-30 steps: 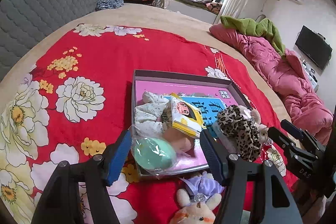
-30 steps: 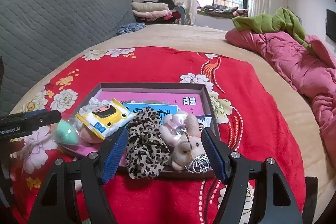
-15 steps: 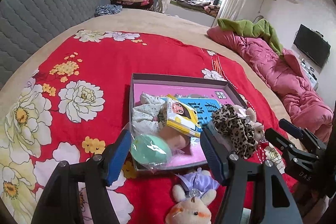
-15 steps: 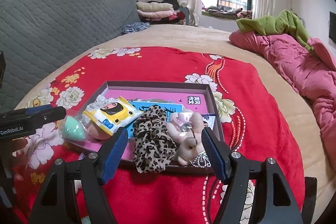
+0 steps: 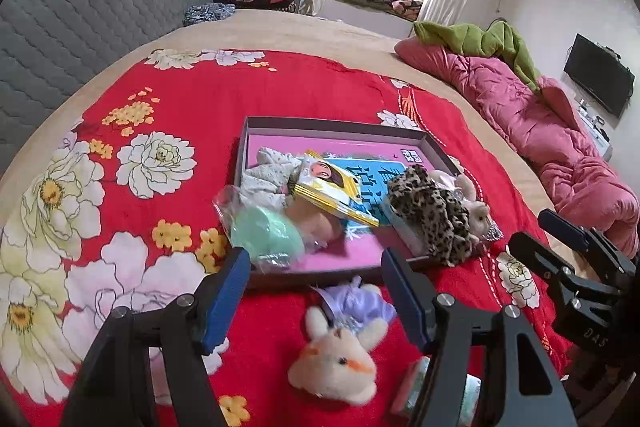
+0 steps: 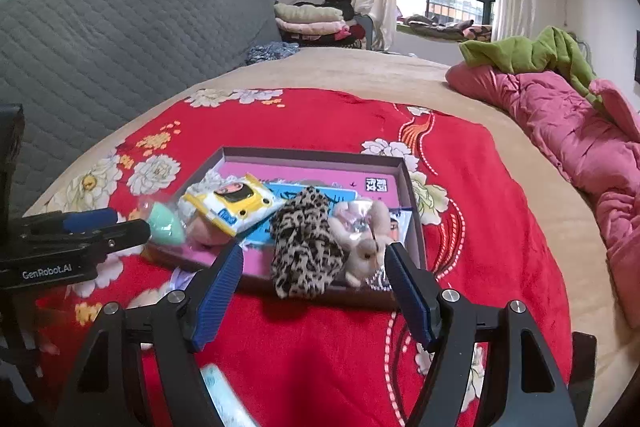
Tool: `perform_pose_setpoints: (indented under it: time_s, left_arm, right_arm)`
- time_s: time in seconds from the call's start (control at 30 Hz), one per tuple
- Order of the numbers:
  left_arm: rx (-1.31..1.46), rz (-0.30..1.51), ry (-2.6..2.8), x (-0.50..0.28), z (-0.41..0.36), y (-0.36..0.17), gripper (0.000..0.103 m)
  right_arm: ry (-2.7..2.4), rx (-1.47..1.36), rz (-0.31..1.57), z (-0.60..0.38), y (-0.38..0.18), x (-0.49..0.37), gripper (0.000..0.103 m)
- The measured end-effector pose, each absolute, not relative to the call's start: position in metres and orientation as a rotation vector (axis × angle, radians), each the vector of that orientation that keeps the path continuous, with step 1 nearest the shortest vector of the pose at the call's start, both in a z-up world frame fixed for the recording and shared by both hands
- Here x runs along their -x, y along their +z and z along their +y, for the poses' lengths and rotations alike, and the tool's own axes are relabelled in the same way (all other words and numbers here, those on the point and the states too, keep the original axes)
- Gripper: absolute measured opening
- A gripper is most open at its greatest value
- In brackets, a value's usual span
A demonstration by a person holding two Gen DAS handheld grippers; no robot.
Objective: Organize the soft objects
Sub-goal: 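Withdraw both tools from the box toward the bunny plush and tissue packet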
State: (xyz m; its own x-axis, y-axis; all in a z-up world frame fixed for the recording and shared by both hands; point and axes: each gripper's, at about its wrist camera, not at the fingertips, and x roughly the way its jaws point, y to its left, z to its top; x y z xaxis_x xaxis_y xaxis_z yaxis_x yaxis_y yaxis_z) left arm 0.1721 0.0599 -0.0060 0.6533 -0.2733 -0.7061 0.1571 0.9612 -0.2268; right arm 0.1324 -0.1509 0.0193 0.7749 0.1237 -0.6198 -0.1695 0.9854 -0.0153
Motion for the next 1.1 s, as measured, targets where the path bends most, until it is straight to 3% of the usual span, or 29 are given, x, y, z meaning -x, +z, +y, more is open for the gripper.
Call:
perform_pose_setpoints:
  time_s: [1.1]
  left_arm:
    - [0.087, 0.907, -0.252, -0.116, 0.036, -0.014, 0.068]
  right_arm:
    - [0.397, 0.141, 0.803, -0.123, -0.01, -0.065, 0.075]
